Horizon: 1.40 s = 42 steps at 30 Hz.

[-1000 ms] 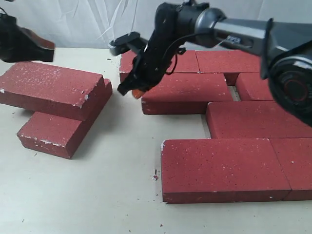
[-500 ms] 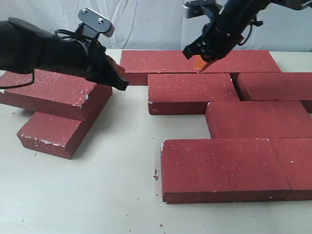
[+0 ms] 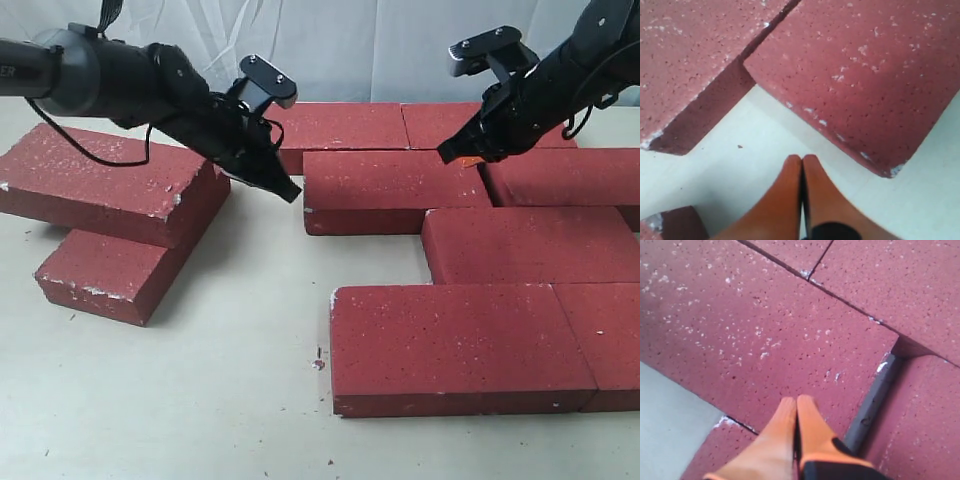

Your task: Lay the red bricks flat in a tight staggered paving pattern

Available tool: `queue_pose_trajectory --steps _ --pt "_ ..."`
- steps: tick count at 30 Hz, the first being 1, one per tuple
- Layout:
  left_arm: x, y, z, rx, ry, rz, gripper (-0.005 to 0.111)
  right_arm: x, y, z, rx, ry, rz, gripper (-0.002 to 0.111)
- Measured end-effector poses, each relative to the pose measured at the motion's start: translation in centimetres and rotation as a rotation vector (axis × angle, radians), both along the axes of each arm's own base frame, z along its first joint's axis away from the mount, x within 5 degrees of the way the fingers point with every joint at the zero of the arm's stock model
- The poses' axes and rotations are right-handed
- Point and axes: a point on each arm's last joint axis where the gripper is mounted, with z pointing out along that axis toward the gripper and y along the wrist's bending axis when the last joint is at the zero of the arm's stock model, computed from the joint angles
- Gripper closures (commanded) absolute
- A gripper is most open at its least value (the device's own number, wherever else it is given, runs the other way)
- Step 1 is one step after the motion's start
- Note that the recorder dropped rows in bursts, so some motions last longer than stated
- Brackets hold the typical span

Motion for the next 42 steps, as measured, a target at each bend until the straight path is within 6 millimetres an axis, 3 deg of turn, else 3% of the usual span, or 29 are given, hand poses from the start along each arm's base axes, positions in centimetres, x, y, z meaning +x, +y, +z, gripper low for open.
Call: queue_pose_trajectory --steps 4,10,29,42 --pt "0.9 0.2 0.0 0.069 0.019 0.064 0.107 0.3 -0.2 0.2 -0.022 -0.041 0.0 0.109" --pt "1.9 -0.2 -1.7 0.077 0.041 0.076 0.107 0.4 -0.2 0.2 -0.029 -0.057 -0.002 0.109" --pt "3.0 -0.7 -3.7 0.062 0.034 0.097 0.107 0.5 -0.3 0.3 -0.029 -0.067 -0.005 0.109" --pt "2.1 -5.6 -6.3 0.056 -0.026 0.01 0.107 0.6 -0.2 0.4 -0.009 -0.079 -0.022 0.109"
